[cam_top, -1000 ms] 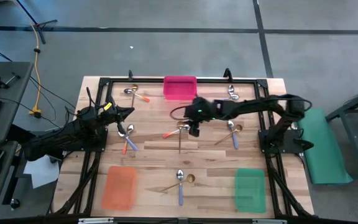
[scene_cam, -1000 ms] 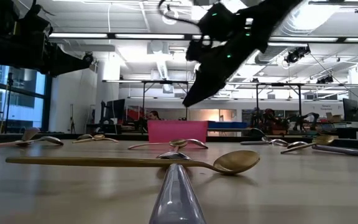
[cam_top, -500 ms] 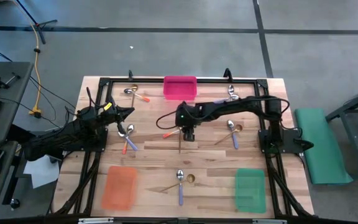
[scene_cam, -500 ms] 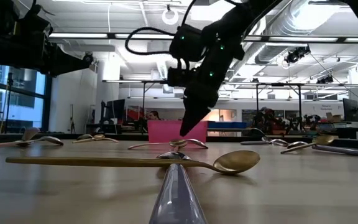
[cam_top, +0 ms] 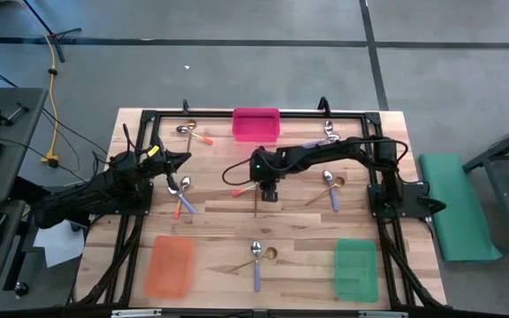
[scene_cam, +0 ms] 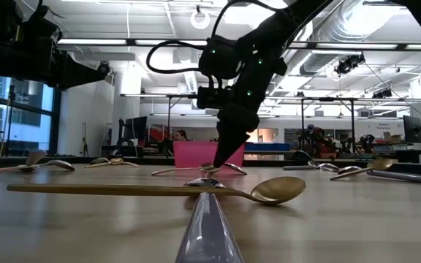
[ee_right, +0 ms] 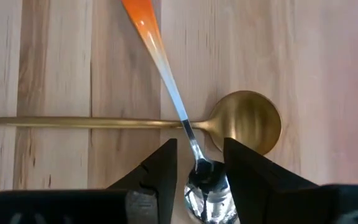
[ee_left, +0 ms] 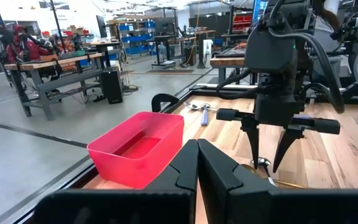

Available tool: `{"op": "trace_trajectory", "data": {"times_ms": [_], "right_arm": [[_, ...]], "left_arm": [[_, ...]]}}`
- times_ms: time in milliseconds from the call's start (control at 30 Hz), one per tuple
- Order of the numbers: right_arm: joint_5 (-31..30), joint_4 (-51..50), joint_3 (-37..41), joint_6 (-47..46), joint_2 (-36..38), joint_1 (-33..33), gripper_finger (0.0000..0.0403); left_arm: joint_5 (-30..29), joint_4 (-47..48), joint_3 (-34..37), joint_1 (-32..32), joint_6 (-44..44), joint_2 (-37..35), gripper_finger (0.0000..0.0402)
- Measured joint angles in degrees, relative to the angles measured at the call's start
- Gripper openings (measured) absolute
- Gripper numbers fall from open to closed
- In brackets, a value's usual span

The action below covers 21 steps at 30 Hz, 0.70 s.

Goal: Sort silverware by color (type)
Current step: Put the orange spoon into the green bin

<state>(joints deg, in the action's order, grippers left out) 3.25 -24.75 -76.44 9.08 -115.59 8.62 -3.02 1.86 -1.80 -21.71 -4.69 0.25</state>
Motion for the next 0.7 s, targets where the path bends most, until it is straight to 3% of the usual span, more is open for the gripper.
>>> {"op": "trace_trajectory", "data": {"times_ms": [233,700], "right_arm": [[0.0,-1.6,0.0,-1.35,0.0,0.0,0.0079],[-0.04,-6.56,0.0,-3.24,0.0,0.11,0.0106]], "left_arm": [[-0.01,-0.01,0.0,0.0,0.0,0.0,0.0],[-0.01,0.01,0.02,0.0,0.0,0.0,0.0]]}}
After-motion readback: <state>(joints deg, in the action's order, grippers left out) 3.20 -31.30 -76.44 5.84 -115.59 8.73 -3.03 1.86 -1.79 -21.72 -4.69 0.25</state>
